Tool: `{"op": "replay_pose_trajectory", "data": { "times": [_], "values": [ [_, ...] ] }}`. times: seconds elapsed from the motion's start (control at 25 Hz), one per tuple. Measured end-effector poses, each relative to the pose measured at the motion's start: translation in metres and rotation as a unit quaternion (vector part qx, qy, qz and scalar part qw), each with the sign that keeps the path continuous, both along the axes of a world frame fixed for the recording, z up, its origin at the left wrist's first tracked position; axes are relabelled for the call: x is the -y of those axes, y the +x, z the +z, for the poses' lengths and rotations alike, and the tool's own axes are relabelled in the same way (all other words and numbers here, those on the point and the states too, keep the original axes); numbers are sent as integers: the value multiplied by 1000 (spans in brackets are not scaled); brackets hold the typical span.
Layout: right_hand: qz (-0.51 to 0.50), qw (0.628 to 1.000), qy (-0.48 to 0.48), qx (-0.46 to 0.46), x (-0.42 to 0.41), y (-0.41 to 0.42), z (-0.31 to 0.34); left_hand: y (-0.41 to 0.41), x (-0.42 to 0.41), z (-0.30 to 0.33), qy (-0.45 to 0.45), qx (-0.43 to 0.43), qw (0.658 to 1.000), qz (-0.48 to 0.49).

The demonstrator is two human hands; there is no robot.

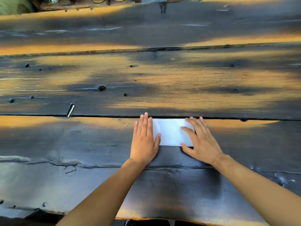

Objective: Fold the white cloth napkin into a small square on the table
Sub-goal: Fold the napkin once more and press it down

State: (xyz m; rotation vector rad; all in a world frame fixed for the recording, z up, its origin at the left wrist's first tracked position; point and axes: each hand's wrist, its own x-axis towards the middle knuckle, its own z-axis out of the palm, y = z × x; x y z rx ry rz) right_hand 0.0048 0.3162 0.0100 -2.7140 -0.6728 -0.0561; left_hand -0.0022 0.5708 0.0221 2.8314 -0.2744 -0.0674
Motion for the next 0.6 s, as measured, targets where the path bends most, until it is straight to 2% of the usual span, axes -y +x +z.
{"op": "replay_pose_trajectory", "data": {
  "times": [0.12, 0.24, 0.44, 0.6],
  "values": [
    [101, 995, -4, 25, 21, -1, 4, -17, 25, -2, -61, 88, 990, -95],
    [135, 989, -45, 50, 26, 3, 8, -29, 55, -1, -84, 88, 978, -172],
    [137, 984, -57, 99, 21, -1, 8, -34, 80, 3, -59, 4, 989, -138],
    [121, 987, -29, 100, 12, -14, 13, -40, 83, 4, -53, 4, 993, -110]
  ]
}}
